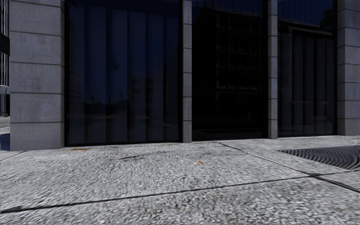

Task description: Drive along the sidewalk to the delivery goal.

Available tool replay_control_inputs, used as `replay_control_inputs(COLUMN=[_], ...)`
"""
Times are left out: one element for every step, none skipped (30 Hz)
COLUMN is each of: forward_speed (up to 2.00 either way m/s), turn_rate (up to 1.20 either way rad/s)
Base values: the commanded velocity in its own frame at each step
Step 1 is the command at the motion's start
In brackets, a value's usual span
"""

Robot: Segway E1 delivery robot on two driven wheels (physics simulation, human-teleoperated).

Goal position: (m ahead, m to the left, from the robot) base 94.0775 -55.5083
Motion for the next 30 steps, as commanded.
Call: replay_control_inputs(forward_speed=[1.49, 1.49, 1.49, 1.49, 1.49, 1.49, 1.49, 1.49, 1.49, 1.49, 1.49, 1.49, 1.61, 2.0, 2.0, 2.0, 2.0, 2.0, 2.0, 2.0, 2.0, 2.0, 2.0, 2.0, 2.0, 2.0, 2.0, 2.0, 2.0, 2.0], turn_rate=[-0.56, -0.56, -0.56, -0.56, -0.56, -0.56, -0.56, -0.56, -0.56, -0.56, -0.56, -0.56, -0.56, -0.56, -0.56, -0.56, -0.56, -0.56, -0.56, -0.56, -0.56, -0.56, -0.56, -0.56, -0.56, -0.56, -0.56, -0.56, -0.56, -0.56])
